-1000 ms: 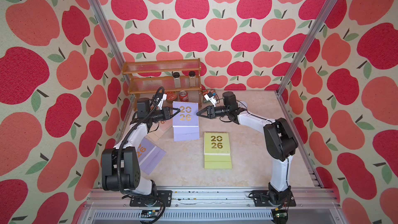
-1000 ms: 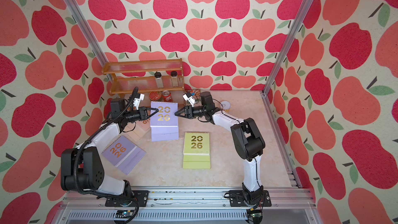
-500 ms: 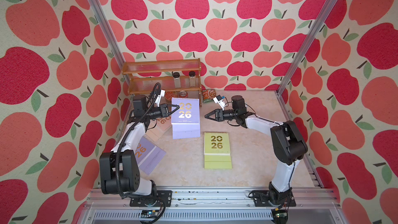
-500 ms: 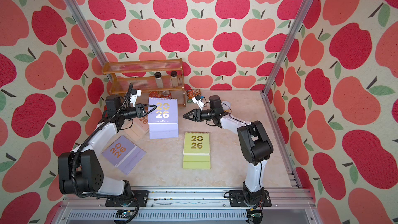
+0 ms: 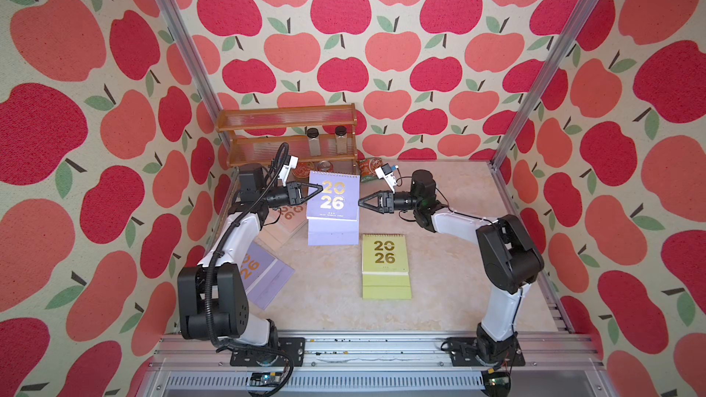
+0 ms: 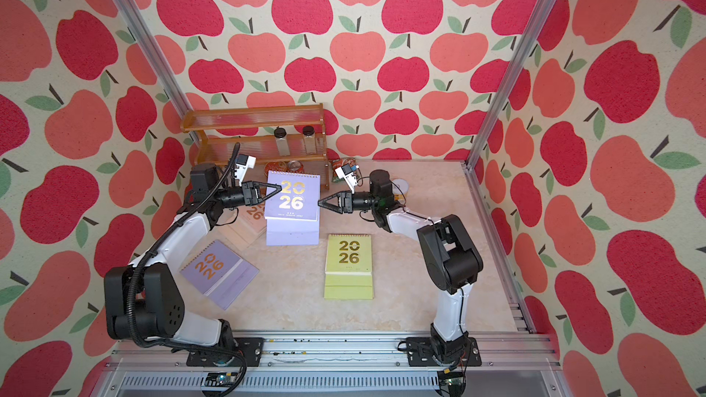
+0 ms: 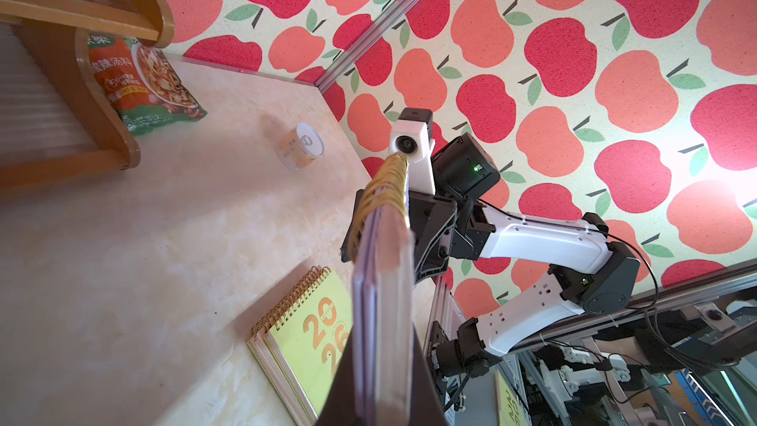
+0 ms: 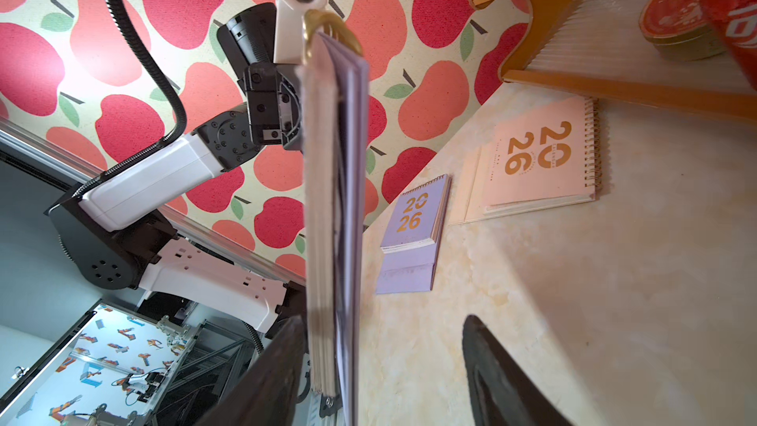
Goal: Stack the calendars
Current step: Pick up the calendar at the center of the board.
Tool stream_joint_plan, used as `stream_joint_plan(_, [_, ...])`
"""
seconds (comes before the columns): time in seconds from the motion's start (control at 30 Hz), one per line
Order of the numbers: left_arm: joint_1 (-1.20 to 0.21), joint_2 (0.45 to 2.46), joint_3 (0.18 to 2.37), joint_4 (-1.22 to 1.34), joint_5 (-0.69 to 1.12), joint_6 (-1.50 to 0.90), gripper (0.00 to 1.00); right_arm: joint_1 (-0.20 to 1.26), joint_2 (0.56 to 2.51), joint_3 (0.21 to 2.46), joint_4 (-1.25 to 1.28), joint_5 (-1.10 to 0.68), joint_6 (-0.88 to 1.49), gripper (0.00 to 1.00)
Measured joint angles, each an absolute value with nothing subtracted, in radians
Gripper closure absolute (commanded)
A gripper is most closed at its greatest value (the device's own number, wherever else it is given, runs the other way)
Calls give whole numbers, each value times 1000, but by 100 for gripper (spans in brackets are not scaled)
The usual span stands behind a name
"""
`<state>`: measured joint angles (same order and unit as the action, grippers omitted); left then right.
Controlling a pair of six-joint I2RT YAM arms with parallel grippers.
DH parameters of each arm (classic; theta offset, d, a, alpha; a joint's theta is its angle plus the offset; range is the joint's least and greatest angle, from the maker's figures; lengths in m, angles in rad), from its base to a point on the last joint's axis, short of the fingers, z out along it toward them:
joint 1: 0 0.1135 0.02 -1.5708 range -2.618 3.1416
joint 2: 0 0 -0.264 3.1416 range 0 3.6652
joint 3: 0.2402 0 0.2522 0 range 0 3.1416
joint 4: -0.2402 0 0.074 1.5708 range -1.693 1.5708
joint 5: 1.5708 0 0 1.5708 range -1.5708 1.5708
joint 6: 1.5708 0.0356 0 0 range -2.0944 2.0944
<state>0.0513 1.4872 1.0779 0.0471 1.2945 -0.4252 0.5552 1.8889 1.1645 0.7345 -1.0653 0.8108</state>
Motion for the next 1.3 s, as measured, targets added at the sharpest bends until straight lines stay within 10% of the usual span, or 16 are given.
stream_joint_plan(0.5, [6, 1499, 1100, 31, 1299, -421, 100, 616, 1908, 1164, 827, -1074, 883, 45])
stream_joint_plan(0.8, [-12, 1510, 1114, 6, 1283, -375, 100, 628, 1913, 1165, 856, -1068, 920, 100])
stream_joint_plan(0.97, [-19, 1513, 1153, -86, 1251, -319, 100, 628, 1896, 1160, 812, -1049, 903, 100])
stream_joint_plan(1.07, [-37, 1507, 1176, -159, 1207, -273, 85, 629, 1845, 1143, 711, -1020, 860, 100])
stream_joint_plan(1.2, [-67, 1462, 1180, -226, 1058, -226, 20, 635, 1742, 1144, 466, -959, 755, 100])
stream_joint_plan(1.3, [-89, 1418, 1179, -256, 922, -202, 12, 632, 1659, 1144, 273, -926, 682, 100])
